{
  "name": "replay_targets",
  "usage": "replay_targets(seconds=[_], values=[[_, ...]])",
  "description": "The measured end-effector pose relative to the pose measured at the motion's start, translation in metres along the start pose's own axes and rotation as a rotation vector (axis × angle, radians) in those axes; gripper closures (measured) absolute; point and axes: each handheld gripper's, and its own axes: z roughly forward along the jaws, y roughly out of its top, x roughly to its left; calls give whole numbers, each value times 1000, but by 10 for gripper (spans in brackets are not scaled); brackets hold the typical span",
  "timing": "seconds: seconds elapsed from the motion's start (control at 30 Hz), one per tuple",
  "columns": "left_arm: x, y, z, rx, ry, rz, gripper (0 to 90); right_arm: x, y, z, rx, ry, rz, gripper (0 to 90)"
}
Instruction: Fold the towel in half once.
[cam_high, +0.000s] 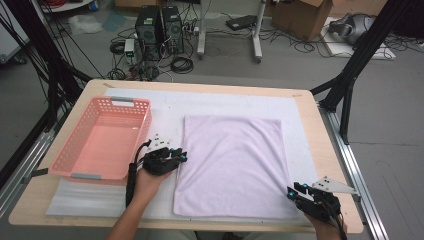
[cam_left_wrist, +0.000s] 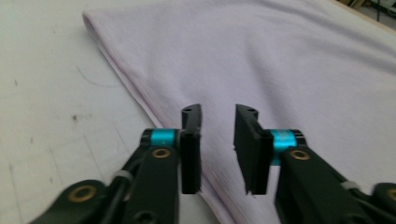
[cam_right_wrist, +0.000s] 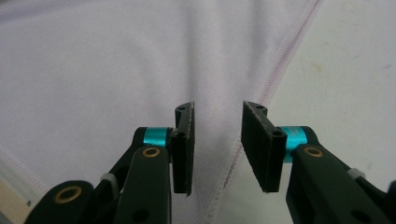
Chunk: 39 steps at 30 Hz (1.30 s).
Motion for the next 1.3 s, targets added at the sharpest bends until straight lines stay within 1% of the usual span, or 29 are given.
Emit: replay_targets(seconds=[0.07,0.13,0.2,0.23,0.3,0.33,0.4,0.47,0.53,0.57,0.6,0.63,0.67,0.7,0.77,0.8,0.87,0.9,0.93,0.97,1.0,1.03,1.07,1.1,1.13,1.2,1.23,1.27,1.3], values=[[0,5,8,14,9,6,749,0,1,1,1,-3,-1,650],[-1,8,15,34,12,16,729,-1,1,1,3,-1,-5,650],[-3,8,20,32,28,21,724,-1,1,2,3,-2,-3,651],[-3,7,23,50,38,19,725,-1,1,3,0,0,-4,651],[-2,4,29,98,66,23,725,-2,2,4,0,-1,-6,651],[-1,3,31,112,76,23,726,-2,2,4,-1,0,-2,650],[-1,2,31,100,109,16,759,-2,2,3,-6,0,-3,648],[-1,2,30,103,154,41,801,-3,3,3,-12,0,0,645],[1,2,28,99,189,44,839,-5,4,5,-13,-3,4,645],[3,2,27,108,210,57,840,-6,5,6,-14,-11,5,647],[5,2,27,109,215,44,786,-8,6,8,-17,-17,3,656],[7,1,26,105,201,18,773,-10,8,10,-22,-29,5,665],[7,2,26,103,200,2,772,-13,10,13,-19,-34,16,670],[7,2,25,111,200,20,772,-16,12,17,-22,-40,33,672],[6,2,25,106,196,17,770,-22,17,26,-17,-60,57,667],[7,2,25,103,193,6,743,-25,19,31,-17,-61,70,667],[11,1,25,100,179,0,737,-29,23,42,-11,-54,97,681],[11,1,25,104,172,8,739,-30,24,47,3,-51,98,699],[11,0,25,102,167,17,768,-29,25,52,24,-58,95,738],[10,1,26,104,168,28,795,-30,25,56,50,-80,84,754],[8,1,27,104,174,30,819,-30,24,59,49,-81,93,806],[8,1,27,103,183,23,825,-32,25,58,49,-91,92,844],[8,1,27,101,185,16,831,-34,25,57,49,-108,87,853],[8,1,27,100,186,5,834,-35,25,57,51,-112,89,852],[8,1,27,98,189,-4,836,-35,25,56,53,-121,96,843],[8,1,26,97,187,-6,836,-33,25,54,53,-158,88,731],[9,1,25,96,187,-15,833,-34,24,53,52,-153,95,691],[9,2,23,88,172,-25,817,-36,23,50,44,-142,102,636],[9,3,20,74,155,-31,775,-37,22,46,32,-136,101,608]])
